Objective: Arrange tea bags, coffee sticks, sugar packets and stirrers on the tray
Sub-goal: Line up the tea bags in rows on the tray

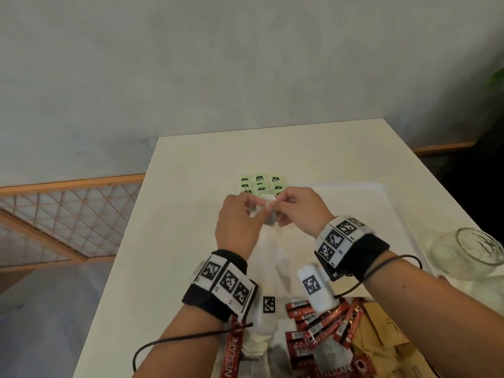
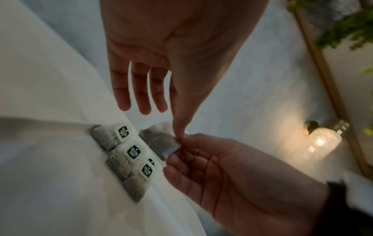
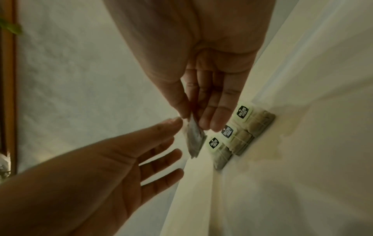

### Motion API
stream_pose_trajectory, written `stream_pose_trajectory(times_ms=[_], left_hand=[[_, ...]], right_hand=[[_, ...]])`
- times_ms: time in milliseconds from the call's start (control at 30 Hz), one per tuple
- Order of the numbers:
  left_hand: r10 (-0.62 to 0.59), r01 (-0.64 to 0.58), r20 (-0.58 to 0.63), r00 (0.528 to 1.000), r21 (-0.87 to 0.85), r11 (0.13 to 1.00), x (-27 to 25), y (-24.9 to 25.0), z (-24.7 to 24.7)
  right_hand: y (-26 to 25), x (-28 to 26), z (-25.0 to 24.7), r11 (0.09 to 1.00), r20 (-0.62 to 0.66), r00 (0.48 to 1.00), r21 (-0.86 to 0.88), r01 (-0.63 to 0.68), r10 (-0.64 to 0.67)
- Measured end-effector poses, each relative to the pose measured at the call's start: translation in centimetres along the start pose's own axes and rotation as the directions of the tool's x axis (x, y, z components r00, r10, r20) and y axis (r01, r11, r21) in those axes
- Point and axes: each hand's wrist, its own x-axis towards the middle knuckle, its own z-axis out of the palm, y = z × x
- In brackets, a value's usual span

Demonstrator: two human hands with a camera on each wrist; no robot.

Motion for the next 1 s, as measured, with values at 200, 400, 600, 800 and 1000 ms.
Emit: stream_pose_trajectory(times_ms=[200, 400, 600, 800, 1000], left_hand=[[-0.036, 0.038, 0.064, 0.997, -0.022, 0.999, -1.0, -0.2, 0.8], [-0.064, 0.063, 0.067, 0.996, 0.021, 0.998, 0.9, -2.4, 0.0], [-0.305, 0.317, 0.112, 0.946, -0.105, 0.943, 4.8, -4.9, -0.9], [-0.343, 0.355, 0.138, 0.929, -0.070, 0.932, 7.5, -5.9, -0.3], [-0.334, 0.346, 0.137, 0.932, -0.071, 0.935, 8.6, -5.8, -0.3]], right_hand=[[0.1, -0.9, 1.0, 0.997, 0.019, 0.999, -0.071, 0.041, -0.040], [0.2, -1.1, 1.0, 0.996, 0.154, 0.988, -0.082, 0.030, -0.017], [1.8, 0.9, -1.4, 0.955, 0.073, 0.996, -0.295, -0.019, 0.042], [2.9, 2.4, -2.8, 0.936, -0.054, 0.995, -0.340, -0.096, 0.083], [3.2, 3.8, -2.7, 0.937, -0.125, 0.979, -0.294, -0.190, 0.159]])
